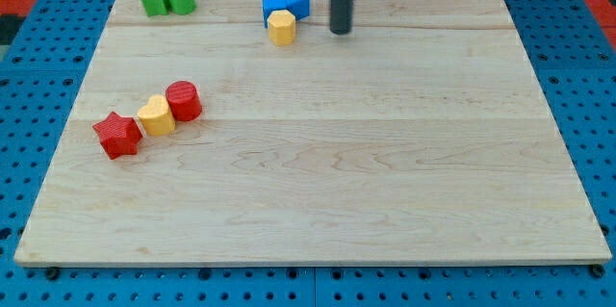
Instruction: Point your arm below the red star
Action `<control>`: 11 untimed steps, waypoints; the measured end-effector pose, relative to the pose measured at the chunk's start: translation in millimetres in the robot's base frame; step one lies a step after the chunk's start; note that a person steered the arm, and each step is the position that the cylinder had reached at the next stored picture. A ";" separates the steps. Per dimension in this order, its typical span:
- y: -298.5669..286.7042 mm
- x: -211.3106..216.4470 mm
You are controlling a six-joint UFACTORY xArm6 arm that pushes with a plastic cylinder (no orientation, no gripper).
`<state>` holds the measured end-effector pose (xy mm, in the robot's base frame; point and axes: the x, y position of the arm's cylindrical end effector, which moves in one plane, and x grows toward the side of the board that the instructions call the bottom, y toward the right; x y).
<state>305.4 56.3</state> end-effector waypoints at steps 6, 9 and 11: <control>-239.6 257.9; -304.8 245.5; -276.7 204.2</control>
